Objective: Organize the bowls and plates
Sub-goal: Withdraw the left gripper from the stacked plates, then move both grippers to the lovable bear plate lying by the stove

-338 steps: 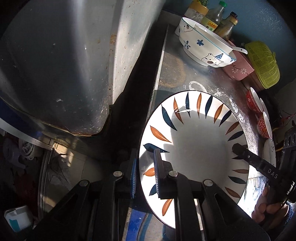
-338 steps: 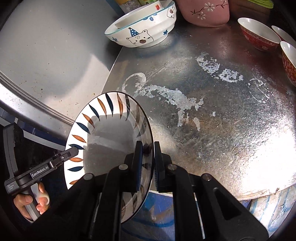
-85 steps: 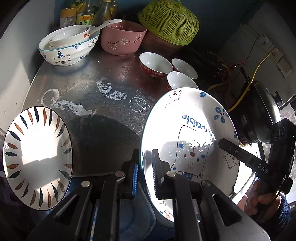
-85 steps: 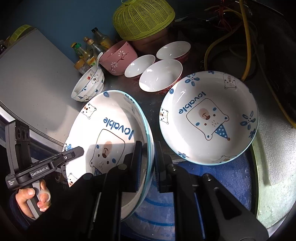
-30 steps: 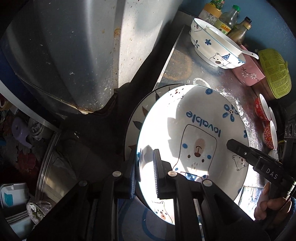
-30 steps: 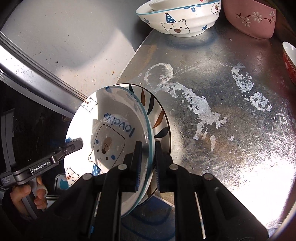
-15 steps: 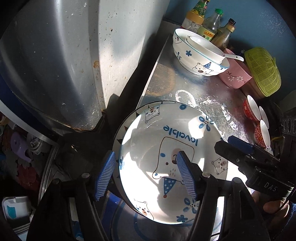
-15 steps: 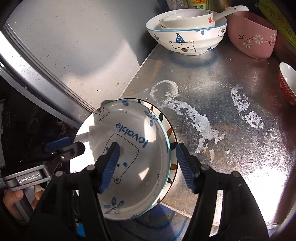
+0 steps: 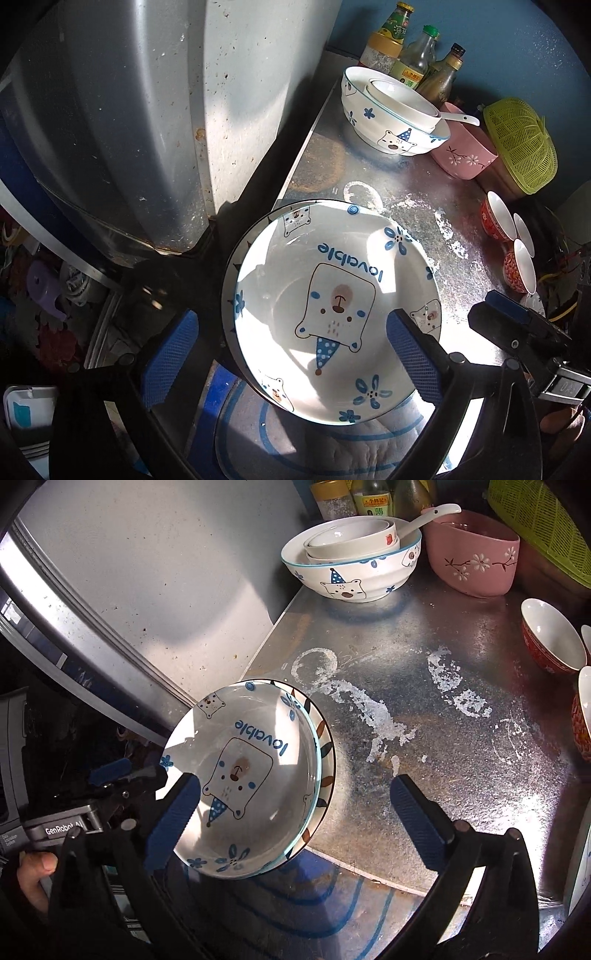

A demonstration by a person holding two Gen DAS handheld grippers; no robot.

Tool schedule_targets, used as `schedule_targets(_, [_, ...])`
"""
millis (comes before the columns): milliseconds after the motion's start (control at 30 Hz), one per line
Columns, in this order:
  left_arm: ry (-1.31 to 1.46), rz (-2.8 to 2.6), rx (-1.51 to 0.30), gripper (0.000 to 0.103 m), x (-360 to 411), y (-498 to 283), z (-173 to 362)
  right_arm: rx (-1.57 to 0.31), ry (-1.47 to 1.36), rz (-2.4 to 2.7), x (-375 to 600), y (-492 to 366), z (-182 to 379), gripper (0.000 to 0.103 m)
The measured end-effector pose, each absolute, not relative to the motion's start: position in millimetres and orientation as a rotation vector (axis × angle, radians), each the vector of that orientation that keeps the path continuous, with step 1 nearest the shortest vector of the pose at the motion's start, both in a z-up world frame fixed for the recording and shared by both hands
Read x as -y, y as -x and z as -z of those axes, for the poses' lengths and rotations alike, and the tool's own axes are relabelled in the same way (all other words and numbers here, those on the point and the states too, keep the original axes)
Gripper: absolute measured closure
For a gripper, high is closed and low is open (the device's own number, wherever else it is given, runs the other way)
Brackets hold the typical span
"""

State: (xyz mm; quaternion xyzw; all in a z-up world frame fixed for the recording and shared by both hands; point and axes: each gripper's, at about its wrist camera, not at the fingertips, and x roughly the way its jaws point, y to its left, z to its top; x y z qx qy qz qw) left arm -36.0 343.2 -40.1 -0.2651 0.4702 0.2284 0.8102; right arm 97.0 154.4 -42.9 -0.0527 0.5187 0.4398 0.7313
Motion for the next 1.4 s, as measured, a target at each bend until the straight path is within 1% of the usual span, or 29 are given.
schedule_targets(733, [0.444,-0.354,-0.974,0.001,-244.6,23.3,1.2,-1.057,-0.015,-0.855,-43.7,-81.0,-2.9,0.000])
schedule_targets(1133, [0.358,-0.240,-0.982,0.001,-181.0,0.6,-11.0,-1.031,-0.126,-0.733,36.6,-80.4,-9.1,0.000])
schedule_targets(1400, [0.309,-0.158,-1.006,0.001,-136.9,-15.4,-9.4,-1.024,-0.186,-0.652,85.4,-73.5,-4.5,0.000])
